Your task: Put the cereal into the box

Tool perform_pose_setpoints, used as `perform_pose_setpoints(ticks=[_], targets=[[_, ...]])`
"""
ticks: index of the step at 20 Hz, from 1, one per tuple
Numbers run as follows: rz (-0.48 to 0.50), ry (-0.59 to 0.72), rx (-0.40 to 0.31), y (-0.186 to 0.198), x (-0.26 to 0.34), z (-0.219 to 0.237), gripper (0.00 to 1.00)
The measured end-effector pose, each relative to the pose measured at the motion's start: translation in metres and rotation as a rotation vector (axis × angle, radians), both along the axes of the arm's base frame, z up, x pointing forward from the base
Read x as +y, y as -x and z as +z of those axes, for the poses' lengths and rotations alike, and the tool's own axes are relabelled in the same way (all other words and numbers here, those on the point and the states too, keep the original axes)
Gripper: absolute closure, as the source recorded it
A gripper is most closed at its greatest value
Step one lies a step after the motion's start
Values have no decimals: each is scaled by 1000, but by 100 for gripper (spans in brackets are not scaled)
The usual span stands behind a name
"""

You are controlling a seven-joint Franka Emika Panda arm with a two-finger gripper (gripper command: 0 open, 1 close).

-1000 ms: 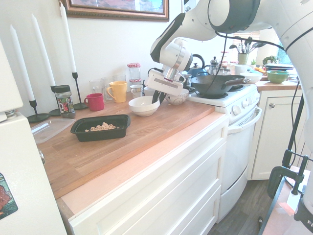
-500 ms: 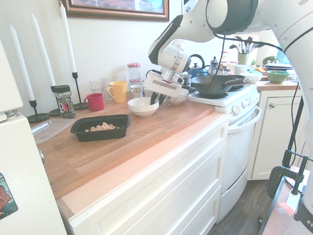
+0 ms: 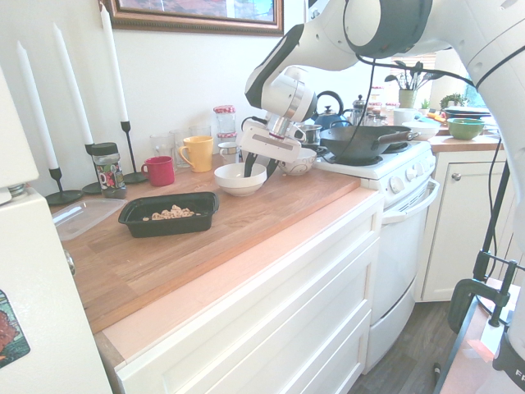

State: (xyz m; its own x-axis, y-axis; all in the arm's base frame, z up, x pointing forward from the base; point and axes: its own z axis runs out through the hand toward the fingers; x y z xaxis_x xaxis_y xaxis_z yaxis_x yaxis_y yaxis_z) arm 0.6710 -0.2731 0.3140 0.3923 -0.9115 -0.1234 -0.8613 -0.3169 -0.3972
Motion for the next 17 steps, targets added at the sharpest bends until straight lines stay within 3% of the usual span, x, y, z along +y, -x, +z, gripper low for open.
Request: perform_pose_setpoints(ticks=[3, 11, 17], targets=[[16, 53, 7, -1, -4, 12, 0], [141, 268, 89, -13, 31, 101, 0], [221, 353, 149, -15, 68, 127, 0]])
